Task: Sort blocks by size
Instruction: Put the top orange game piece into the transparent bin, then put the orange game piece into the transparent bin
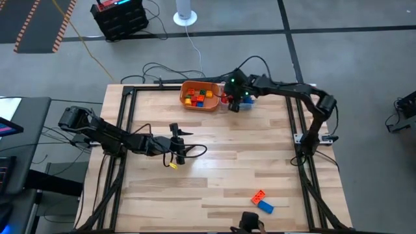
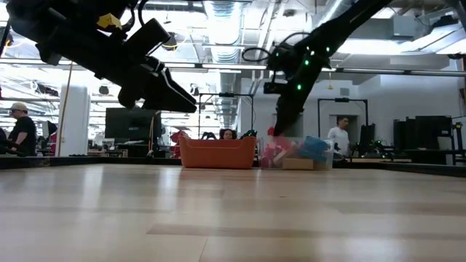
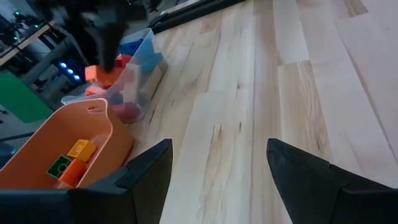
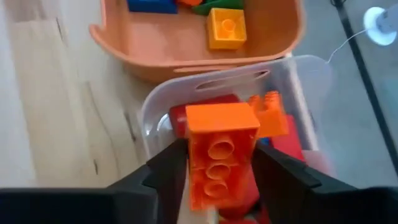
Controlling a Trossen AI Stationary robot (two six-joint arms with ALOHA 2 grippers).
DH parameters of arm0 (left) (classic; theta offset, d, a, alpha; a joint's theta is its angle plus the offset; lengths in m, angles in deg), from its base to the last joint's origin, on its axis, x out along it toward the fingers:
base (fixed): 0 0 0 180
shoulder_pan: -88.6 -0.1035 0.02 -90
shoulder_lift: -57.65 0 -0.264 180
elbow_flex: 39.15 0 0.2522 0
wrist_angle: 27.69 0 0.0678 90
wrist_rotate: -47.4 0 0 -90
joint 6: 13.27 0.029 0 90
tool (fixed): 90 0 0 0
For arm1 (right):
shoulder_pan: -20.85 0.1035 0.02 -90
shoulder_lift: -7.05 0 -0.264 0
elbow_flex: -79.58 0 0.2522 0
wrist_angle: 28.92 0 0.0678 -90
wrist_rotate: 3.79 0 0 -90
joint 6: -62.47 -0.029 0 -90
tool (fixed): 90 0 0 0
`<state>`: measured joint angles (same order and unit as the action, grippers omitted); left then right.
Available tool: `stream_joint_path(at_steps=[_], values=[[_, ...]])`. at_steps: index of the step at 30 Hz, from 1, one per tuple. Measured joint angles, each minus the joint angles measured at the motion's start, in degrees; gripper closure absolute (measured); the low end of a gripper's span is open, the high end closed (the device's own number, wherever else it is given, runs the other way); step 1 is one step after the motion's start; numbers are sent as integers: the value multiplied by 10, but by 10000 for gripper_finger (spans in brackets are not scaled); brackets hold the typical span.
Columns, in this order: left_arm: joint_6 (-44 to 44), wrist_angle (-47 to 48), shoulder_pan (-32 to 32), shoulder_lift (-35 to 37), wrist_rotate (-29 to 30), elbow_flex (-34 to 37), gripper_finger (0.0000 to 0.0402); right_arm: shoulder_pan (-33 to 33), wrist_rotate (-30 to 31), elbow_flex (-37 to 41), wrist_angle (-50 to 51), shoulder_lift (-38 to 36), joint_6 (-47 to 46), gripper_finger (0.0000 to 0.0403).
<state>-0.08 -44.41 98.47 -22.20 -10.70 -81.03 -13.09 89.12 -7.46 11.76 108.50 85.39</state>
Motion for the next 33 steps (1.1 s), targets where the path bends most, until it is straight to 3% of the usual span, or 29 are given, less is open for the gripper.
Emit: stream_joint_path(at_steps=[7, 12, 15, 19, 26, 29, 33], values=[[7, 1, 0, 0, 0, 0, 148, 24, 0, -67, 129, -81, -18, 156], [4, 7, 3, 0, 0, 0, 148, 84, -12, -61, 259, -151, -166, 155], [2, 11, 9, 0, 0, 0, 148, 169, -21, -17, 317, -174, -268, 155], [-5, 15, 18, 0, 0, 0, 148, 328, -22, 57, 312, -176, -392, 155], [-5, 17, 29, 0, 0, 0, 148, 628, -3, 68, 264, -121, -530, 155], [-4, 9, 29, 0, 0, 0, 148, 706, 36, 64, 216, -86, -603, 155], [-5, 8, 27, 0, 0, 0, 148, 746, 44, 40, 219, -32, -634, 155]])
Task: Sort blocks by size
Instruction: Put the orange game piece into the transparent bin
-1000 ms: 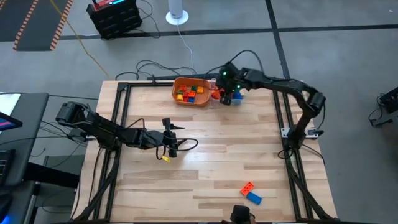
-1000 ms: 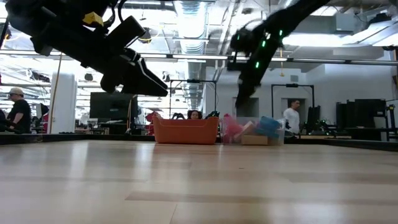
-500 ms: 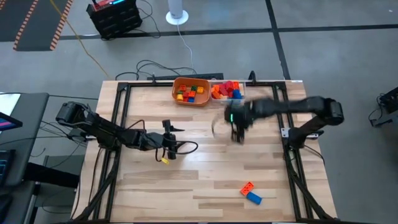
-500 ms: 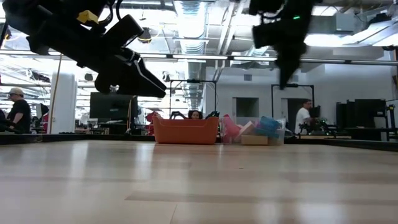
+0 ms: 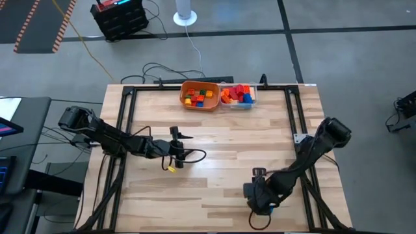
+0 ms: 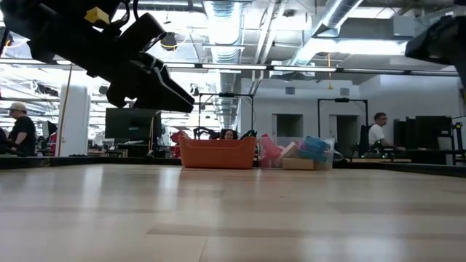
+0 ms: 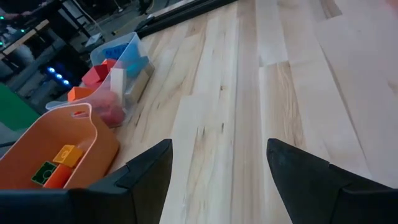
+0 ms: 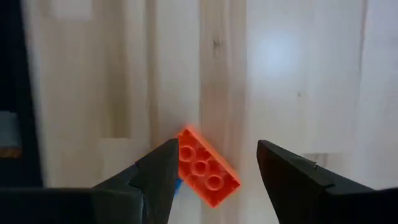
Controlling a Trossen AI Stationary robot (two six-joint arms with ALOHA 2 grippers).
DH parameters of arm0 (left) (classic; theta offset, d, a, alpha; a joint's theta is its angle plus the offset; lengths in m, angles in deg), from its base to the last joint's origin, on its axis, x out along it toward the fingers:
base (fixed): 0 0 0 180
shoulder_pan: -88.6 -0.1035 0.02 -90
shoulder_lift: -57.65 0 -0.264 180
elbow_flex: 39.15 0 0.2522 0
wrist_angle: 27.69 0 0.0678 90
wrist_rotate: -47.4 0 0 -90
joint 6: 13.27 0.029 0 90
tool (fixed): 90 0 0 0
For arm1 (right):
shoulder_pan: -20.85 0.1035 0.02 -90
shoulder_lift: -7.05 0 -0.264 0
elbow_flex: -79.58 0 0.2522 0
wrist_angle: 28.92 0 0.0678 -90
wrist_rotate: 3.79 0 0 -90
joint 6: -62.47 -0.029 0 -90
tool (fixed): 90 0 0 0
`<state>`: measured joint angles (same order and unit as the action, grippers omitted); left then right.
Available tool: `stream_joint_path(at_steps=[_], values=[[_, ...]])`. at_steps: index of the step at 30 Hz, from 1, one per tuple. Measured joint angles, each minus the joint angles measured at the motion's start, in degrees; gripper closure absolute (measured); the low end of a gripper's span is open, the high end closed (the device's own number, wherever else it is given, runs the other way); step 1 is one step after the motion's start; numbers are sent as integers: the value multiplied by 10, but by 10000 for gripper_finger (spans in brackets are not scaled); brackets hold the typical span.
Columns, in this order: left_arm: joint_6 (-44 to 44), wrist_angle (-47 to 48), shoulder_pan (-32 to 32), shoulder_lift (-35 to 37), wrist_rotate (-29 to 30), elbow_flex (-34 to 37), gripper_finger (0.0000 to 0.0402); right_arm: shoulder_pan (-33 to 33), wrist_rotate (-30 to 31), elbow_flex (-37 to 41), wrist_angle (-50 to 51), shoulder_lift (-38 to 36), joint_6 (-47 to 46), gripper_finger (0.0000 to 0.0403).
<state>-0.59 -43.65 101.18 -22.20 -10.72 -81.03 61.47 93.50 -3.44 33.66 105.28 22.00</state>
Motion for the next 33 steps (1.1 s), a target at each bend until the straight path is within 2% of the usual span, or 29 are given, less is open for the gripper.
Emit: stream_joint_path(at_steps=[6, 11, 18, 23, 29, 31, 33], values=[[-5, 2, 0, 0, 0, 0, 148, 22, -8, -41, 68, 68, 0, 155], [-6, 17, 0, 0, 0, 0, 148, 42, -20, -71, 88, 82, -21, 155], [-11, 18, 0, 0, 0, 0, 148, 56, -7, -49, 101, 98, -2, 155], [-13, 18, 0, 0, 0, 0, 148, 33, 76, -42, 171, 97, 13, 162], [-6, 19, 0, 0, 0, 0, 148, -17, 165, -42, 196, 93, 103, 188], [-6, 21, 0, 0, 0, 0, 148, -43, 165, -43, 202, 89, 100, 198], [-10, 25, 2, 0, 1, 0, 148, -62, 136, -49, 200, 82, 102, 207]])
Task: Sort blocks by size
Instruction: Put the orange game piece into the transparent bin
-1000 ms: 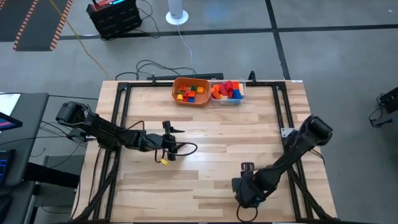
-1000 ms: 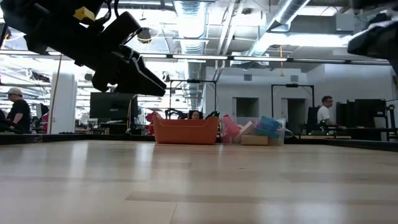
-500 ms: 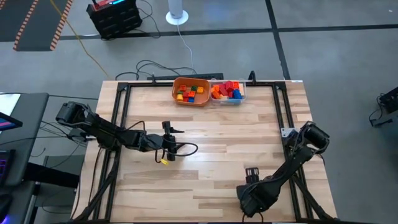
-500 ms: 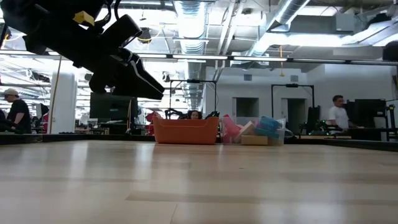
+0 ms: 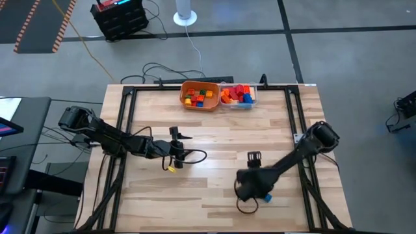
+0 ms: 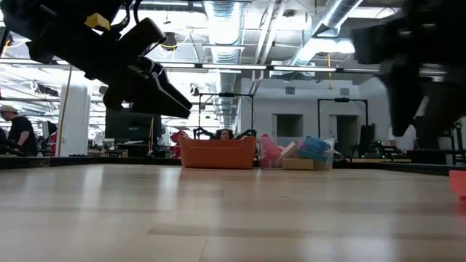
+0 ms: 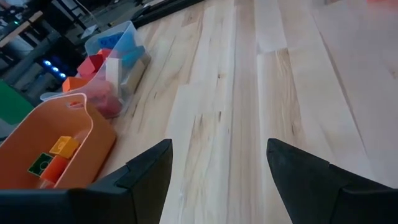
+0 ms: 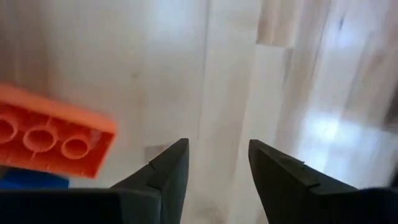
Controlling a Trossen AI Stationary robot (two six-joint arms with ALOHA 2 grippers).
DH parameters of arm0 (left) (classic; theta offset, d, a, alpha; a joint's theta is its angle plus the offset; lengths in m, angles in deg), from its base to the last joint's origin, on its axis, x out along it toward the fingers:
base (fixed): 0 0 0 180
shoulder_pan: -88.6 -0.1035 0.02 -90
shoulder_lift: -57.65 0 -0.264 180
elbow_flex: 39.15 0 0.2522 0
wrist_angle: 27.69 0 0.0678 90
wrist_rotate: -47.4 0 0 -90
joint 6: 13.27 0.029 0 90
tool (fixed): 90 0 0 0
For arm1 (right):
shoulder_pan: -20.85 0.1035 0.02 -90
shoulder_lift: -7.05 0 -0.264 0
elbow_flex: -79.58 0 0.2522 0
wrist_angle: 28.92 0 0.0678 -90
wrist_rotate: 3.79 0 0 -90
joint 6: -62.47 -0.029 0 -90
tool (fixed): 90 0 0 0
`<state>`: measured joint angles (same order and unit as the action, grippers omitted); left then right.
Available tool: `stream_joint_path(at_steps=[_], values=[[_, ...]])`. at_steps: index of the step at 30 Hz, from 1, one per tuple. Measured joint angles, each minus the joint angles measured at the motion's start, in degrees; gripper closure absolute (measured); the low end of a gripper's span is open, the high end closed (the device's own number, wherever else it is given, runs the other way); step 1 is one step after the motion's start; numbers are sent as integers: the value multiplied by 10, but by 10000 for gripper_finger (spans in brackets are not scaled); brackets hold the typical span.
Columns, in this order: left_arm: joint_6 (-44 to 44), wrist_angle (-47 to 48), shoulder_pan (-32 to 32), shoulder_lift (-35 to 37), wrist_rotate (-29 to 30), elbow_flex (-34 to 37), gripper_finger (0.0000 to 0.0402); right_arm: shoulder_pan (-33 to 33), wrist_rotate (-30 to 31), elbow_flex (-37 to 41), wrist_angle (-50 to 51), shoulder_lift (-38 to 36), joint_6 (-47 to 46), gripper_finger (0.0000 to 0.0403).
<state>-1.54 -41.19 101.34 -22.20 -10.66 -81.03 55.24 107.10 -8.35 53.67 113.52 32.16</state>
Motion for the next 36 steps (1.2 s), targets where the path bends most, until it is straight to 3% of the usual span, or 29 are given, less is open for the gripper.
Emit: stream_joint_path(at_steps=[5, 9, 13, 18, 26, 30, 36], values=[[-8, 11, 2, 0, 0, 0, 148, 9, -110, -19, -8, -8, 74, 227], [-24, 19, 4, 0, 0, 0, 148, 35, -118, -17, -27, -5, 159, 227], [-32, 23, 10, 0, 0, 0, 148, 42, -120, -17, -67, -4, 173, 202], [-34, 22, 11, 0, 0, 0, 148, 32, -177, -17, -65, -3, 174, 148], [-32, 21, 11, 0, 0, 0, 148, 31, -174, -17, -76, -2, 285, 99], [-32, 21, 11, 0, 0, 0, 148, 31, -135, -17, -124, -2, 360, 95], [-32, 21, 11, 0, 0, 0, 148, 28, -131, -16, -122, 11, 427, 95]])
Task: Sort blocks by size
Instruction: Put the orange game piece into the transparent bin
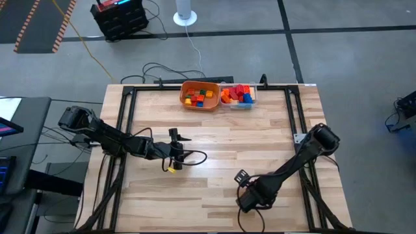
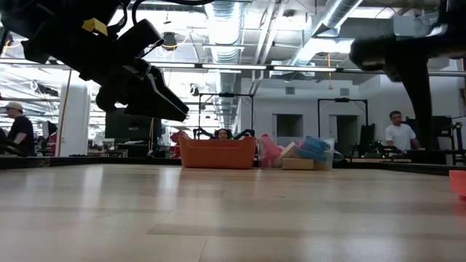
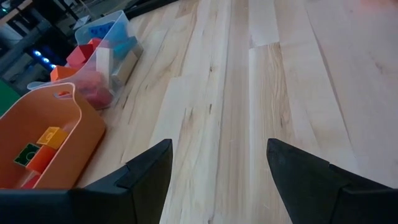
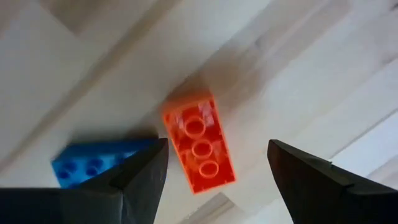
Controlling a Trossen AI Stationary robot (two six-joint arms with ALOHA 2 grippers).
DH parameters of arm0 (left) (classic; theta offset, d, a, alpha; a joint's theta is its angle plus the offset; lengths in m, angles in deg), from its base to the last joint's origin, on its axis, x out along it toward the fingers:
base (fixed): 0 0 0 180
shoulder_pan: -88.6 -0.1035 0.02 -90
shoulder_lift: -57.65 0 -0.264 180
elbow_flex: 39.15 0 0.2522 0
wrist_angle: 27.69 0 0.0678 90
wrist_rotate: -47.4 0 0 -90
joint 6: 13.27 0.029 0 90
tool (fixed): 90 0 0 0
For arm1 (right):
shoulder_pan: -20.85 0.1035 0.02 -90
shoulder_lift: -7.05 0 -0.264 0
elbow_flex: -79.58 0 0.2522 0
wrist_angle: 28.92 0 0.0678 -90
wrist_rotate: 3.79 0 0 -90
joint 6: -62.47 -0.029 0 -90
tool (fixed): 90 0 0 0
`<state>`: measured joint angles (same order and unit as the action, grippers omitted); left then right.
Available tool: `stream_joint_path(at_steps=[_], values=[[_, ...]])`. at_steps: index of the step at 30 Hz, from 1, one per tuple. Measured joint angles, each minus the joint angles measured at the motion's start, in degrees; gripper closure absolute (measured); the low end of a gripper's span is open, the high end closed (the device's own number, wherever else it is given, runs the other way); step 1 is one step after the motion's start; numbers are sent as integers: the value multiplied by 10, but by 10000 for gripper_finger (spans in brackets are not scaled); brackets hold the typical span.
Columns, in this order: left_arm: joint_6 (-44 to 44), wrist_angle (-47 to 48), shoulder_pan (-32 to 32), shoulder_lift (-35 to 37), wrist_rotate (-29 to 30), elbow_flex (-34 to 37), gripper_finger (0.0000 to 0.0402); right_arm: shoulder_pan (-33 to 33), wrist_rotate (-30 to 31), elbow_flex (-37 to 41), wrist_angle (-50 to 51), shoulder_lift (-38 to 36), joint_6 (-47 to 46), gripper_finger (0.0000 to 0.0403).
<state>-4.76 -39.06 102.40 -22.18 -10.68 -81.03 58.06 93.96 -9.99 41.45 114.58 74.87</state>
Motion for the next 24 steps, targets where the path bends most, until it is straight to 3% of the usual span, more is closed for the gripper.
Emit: stream_joint_path(at_steps=[16, 24], values=[[3, 2, 0, 0, 0, 0, 148, -7, -5, 24, -33, 7, 43, 99], [5, 11, 0, 0, 0, 0, 148, -28, -19, 23, -29, 51, 51, 132]])
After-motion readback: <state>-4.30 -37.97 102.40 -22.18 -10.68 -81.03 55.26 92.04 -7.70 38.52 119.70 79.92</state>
